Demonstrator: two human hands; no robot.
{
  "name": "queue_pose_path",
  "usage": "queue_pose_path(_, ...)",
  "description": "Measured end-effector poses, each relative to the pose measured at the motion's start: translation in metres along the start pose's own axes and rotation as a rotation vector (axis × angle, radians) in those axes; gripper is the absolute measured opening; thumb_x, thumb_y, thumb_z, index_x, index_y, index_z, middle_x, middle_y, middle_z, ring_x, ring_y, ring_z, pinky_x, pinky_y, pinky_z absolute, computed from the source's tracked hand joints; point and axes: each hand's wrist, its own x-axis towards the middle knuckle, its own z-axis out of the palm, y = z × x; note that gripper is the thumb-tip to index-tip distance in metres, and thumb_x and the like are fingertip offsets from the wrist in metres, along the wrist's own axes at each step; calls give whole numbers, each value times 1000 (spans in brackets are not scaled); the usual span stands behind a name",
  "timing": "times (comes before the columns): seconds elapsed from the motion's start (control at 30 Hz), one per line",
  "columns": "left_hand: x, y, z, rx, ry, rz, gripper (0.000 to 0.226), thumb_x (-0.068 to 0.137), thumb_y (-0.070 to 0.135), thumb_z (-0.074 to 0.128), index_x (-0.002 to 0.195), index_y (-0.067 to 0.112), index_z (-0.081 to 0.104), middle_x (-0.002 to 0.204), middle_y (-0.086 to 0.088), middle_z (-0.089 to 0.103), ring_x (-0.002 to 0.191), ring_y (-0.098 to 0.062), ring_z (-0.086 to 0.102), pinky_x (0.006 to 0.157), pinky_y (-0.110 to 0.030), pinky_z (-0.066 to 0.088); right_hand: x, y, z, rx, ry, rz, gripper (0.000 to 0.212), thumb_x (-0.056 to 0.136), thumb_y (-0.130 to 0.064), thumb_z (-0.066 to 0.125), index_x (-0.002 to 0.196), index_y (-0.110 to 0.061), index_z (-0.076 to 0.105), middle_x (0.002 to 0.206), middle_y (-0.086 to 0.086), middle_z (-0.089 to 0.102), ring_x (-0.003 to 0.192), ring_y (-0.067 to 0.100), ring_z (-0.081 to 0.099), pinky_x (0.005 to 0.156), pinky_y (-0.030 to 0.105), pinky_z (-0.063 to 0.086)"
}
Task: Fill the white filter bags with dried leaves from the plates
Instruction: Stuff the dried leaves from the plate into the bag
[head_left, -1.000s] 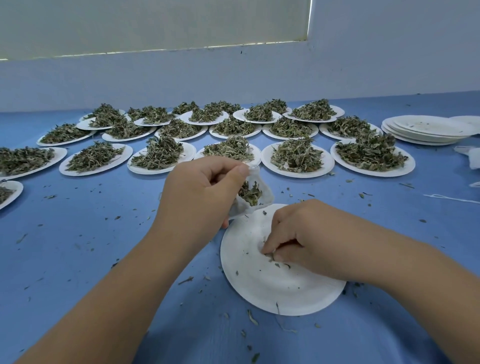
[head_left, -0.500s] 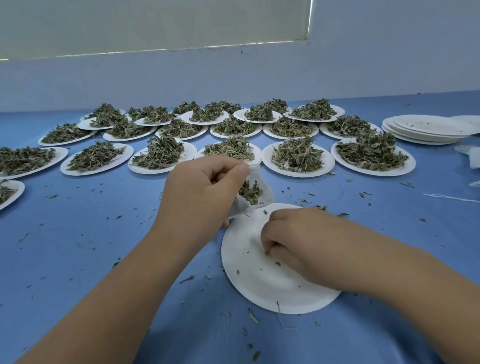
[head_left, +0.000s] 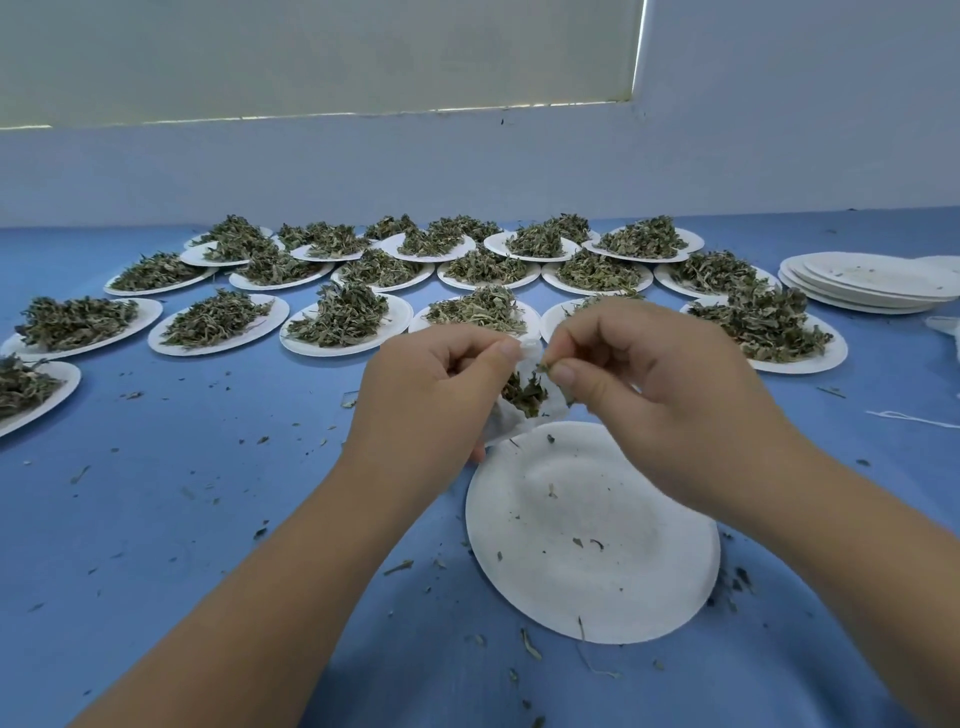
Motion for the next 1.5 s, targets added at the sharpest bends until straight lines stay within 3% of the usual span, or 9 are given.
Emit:
queue_pose_path(0.13, 2, -1, -4, -96, -4, -36, 19, 93, 18, 62, 78, 16, 74, 39, 3, 49, 33, -17, 46, 42, -18, 39, 14, -10, 8, -275, -38, -140, 10, 90, -9, 63, 89, -17, 68, 81, -7, 61, 73, 6, 53, 68, 16, 42)
queue_pose_path(0.27, 4, -2, -6, -163, 19, -76, 20, 92, 19, 62, 77, 17, 75, 42, -1, 51, 33, -18, 44, 42, -20, 39, 22, -17, 11, -568, -297, -161, 24, 94, -6, 50, 104, -17, 69, 92, 4, 66, 86, 24, 60, 76, 38, 48)
queue_pose_path(0.5, 2, -2, -4, -164, 23, -73, 16, 92, 21, 63, 80, 18, 74, 44, 0, 53, 33, -16, 46, 41, -21, 40, 18, -2, 1, -106, 51, 53, 17, 85, -27, 69, 96, -39, 68, 83, -27, 60, 76, -8, 57, 65, 6, 41)
queue_pose_path(0.6, 1, -1, -2, -167, 20, -65, 16, 93, 17, 62, 81, 17, 73, 47, 3, 56, 33, -13, 46, 38, -20, 39, 19, 8, 0, 97, -266, 389, 35, 79, -40, 71, 113, -42, 61, 99, -19, 63, 78, 1, 66, 65, 14, 53)
queue_pose_path(0.73, -2, 0, 3, -120, -28, -42, 19, 93, 17, 62, 79, 22, 73, 42, 9, 53, 33, -6, 45, 38, -18, 39, 17, 10, 9, 531, -421, 543, 24, 86, -15, 69, 110, -21, 69, 101, 10, 68, 77, 24, 70, 66, 26, 55)
queue_pose_path(1.0, -7, -1, 5, -4, -46, 59, 15, 89, 21, 66, 77, 23, 73, 48, 9, 50, 41, -1, 42, 45, -17, 37, 33, 2, 26, 174, -245, 543, 17, 76, 3, 61, 77, -13, 66, 55, 0, 61, 47, 15, 59, 51, 36, 53)
queue_pose_path(1.17, -4, -4, 4, 18, -31, 24, 16, 89, 21, 65, 74, 20, 71, 48, 10, 48, 42, -3, 41, 44, -16, 35, 44, 1, 44, -137, -216, 477, 25, 85, -11, 56, 63, -18, 50, 60, 2, 55, 29, 9, 50, 32, 17, 33)
queue_pose_path(1.37, 2, -5, -3, -13, 41, -7, 18, 91, 21, 63, 76, 24, 72, 48, 12, 52, 39, -2, 42, 41, -15, 35, 36, 12, 31, 498, -278, 534, 12, 89, -9, 65, 94, 0, 69, 87, 18, 72, 79, 29, 72, 73, 33, 60)
queue_pose_path(1.5, -1, -3, 0, -12, 41, 28, 17, 91, 20, 64, 76, 22, 73, 54, 6, 58, 47, -4, 47, 44, -15, 36, 36, 11, 27, 474, -266, 496, 5, 86, -1, 66, 85, -3, 70, 71, 9, 71, 65, 16, 69, 61, 23, 56)
